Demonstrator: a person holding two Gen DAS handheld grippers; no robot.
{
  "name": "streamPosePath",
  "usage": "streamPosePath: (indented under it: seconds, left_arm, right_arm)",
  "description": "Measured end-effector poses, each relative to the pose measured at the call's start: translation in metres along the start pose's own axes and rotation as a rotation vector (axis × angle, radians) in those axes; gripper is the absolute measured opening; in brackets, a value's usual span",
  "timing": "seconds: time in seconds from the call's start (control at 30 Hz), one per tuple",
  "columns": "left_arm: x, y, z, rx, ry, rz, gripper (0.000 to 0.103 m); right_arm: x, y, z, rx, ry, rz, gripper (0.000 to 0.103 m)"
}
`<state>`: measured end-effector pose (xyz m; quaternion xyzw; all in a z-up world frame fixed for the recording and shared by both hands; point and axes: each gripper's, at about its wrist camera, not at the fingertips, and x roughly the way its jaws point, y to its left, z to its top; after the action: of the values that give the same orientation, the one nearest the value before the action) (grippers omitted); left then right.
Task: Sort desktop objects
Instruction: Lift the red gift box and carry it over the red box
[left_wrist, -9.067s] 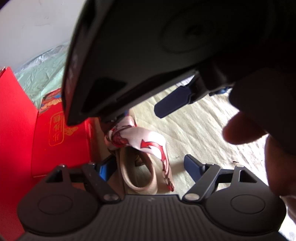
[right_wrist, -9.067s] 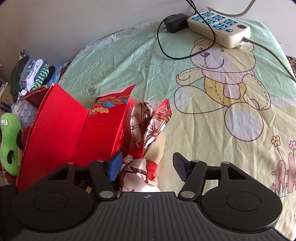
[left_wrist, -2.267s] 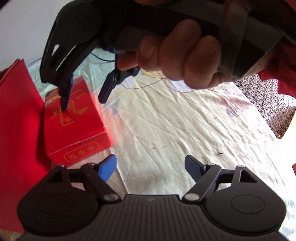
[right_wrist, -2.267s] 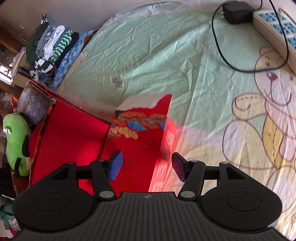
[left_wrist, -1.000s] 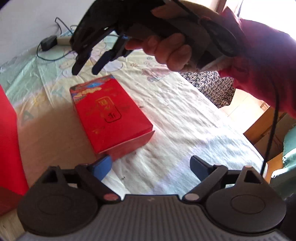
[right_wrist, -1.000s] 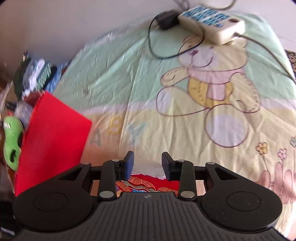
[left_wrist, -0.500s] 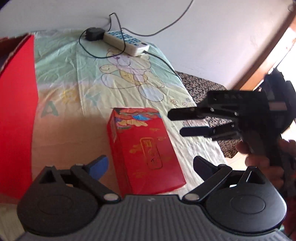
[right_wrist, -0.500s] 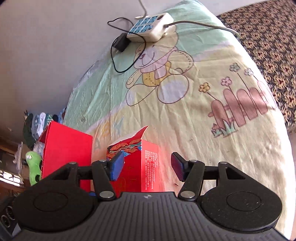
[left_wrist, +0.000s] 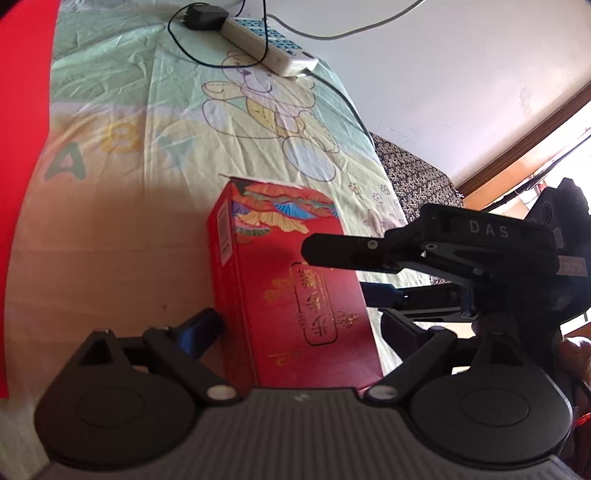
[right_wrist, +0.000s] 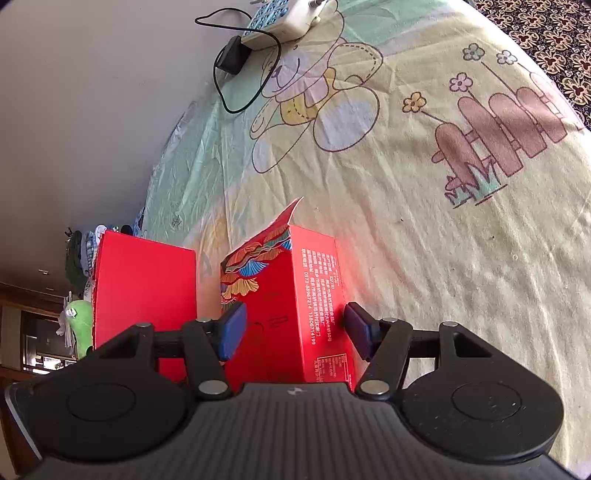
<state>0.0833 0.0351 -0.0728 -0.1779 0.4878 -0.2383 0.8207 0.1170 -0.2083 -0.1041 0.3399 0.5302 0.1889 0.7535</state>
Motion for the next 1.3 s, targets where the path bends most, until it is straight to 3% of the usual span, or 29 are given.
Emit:
streamPosePath:
  seconds: [0.33, 0.5, 0.6, 0.8, 1.03, 1.3]
  left_arm:
    - [-0.006, -0.002, -0.004, 0.049, -0.009, 0.037, 0.095]
    - [-0.008, -0.015, -0.015, 0.089, -0.007, 0.068, 0.095]
    - [-0.015, -0.027, -0.018, 0.113, -0.018, 0.065, 0.095]
    - [-0.049, -0.047, -0.008, 0.131, -0.109, 0.056, 0.095]
    - [-0.112, -0.056, 0.013, 0.206, -0.293, 0.149, 0.096]
    - [-0.179, -0.013, 0.02, 0.176, -0.426, 0.234, 0.097]
  right_arm:
    - [0.001, 0.007, -0.01, -0.081, 0.044, 0.008, 0.062]
    - [-0.005, -0.002, -0.016, -0.052, 0.043, 0.01, 0.058]
    - [-0.015, 0.006, -0.02, -0.098, 0.014, -0.008, 0.057]
    - [-0.041, 0.02, -0.02, -0.115, -0.049, 0.043, 0.057]
    - [-0.047, 0.067, -0.024, -0.146, -0.09, 0.182, 0.058]
    - [-0.009, 0.142, -0.023, -0.209, -0.074, 0.295, 0.059]
